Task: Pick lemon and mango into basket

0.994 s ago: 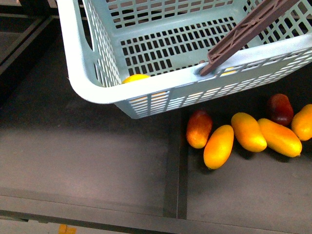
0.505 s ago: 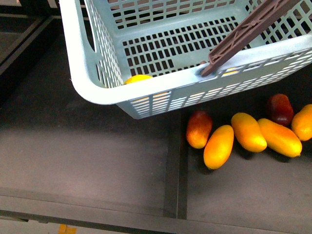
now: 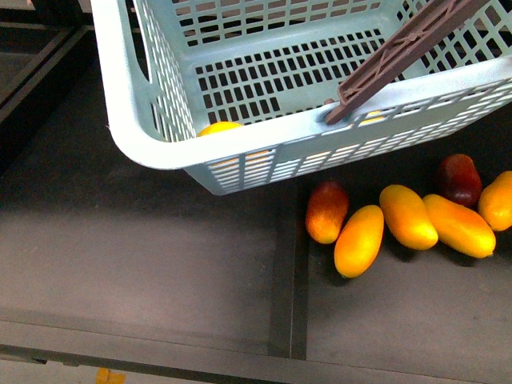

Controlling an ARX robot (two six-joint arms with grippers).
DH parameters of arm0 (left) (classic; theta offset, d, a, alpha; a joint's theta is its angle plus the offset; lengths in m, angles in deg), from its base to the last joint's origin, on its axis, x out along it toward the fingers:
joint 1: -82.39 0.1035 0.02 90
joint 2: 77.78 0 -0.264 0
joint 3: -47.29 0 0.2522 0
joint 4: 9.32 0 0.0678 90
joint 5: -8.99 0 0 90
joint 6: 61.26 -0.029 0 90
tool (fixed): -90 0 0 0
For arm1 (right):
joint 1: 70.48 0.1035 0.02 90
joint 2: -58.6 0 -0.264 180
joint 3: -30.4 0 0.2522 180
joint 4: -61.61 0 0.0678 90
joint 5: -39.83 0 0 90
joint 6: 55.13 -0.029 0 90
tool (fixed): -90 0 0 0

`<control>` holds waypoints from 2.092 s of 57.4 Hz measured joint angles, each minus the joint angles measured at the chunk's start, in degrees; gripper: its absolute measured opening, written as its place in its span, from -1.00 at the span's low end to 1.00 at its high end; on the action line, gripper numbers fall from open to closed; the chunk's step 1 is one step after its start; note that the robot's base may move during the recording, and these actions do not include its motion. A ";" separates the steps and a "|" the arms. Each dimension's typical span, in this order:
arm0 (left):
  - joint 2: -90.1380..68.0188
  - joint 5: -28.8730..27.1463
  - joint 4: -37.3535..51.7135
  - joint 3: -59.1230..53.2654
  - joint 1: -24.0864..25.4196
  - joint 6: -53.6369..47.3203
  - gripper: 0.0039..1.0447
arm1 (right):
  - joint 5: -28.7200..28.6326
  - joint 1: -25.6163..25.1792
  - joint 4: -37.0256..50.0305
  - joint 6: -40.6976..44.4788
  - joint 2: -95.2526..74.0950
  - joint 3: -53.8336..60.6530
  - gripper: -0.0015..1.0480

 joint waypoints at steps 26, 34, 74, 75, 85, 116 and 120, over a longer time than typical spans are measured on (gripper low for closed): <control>0.00 0.00 0.00 0.00 0.00 0.02 -0.46 | 0.02 0.02 -11.50 -0.02 11.21 -0.02 -0.91; 0.00 -0.15 0.00 0.00 0.00 -0.04 -0.46 | 0.02 0.02 -11.50 -0.02 11.23 -0.02 -0.47; -4.26 -29.33 10.75 -6.38 11.63 18.23 -0.48 | 0.00 0.02 -11.56 -0.07 11.30 -0.02 0.83; -4.72 -29.64 10.60 -6.10 12.00 18.62 -0.48 | 0.00 0.02 -11.56 -0.07 11.30 -0.02 0.83; -13.18 -30.67 2.12 1.14 16.72 23.96 -0.48 | 0.00 0.02 -11.56 -0.07 11.30 -0.02 0.83; -18.86 -24.39 6.32 -2.67 19.26 35.98 -0.49 | 0.02 0.02 -11.56 -0.07 11.30 -0.02 0.83; -17.38 -23.96 7.06 -5.11 19.74 36.02 -0.49 | 0.02 0.02 -11.56 -0.07 11.30 -0.02 0.83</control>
